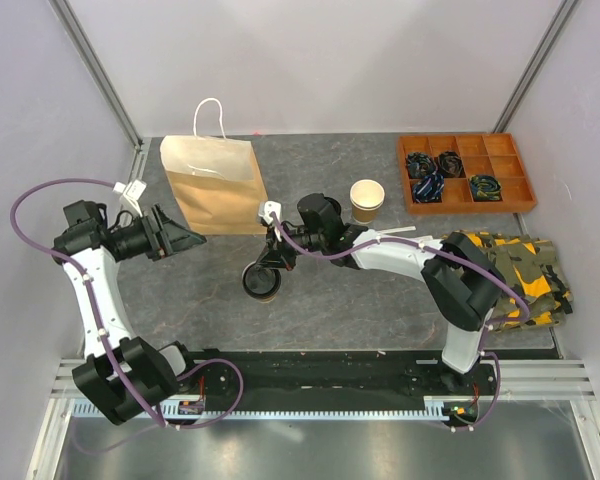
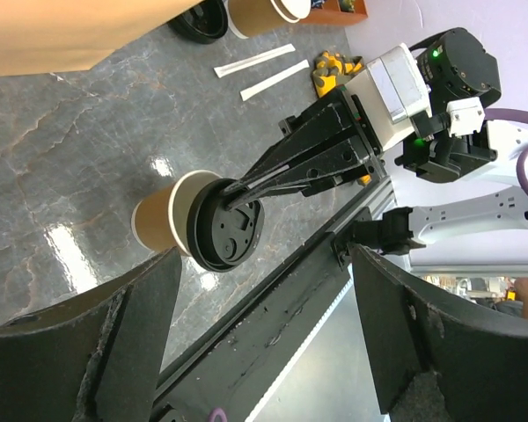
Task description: Pack the takeout coffee
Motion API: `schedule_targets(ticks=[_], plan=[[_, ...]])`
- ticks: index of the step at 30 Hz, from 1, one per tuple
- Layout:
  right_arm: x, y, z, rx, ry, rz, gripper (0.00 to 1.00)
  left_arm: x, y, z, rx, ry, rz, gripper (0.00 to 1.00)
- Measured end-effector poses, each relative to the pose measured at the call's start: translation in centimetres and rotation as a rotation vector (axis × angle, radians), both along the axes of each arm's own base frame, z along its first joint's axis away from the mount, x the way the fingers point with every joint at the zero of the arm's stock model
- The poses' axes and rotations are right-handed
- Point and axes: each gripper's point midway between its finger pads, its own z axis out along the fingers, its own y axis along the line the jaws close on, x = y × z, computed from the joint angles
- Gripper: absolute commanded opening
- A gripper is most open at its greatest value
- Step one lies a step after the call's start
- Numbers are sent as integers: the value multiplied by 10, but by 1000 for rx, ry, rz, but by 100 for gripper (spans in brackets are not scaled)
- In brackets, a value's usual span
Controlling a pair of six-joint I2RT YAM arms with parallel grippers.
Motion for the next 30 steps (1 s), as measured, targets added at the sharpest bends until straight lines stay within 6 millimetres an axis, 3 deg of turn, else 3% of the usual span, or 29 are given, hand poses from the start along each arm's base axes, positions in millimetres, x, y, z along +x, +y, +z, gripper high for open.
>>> schedule_targets(ticks=[15,30], plan=[[11,7,-11,18,-2,-11,0,0,0,-19,-33,68,1,82],[30,5,6,74,64,-59,0,2,2,-27,-48,95,1,80]])
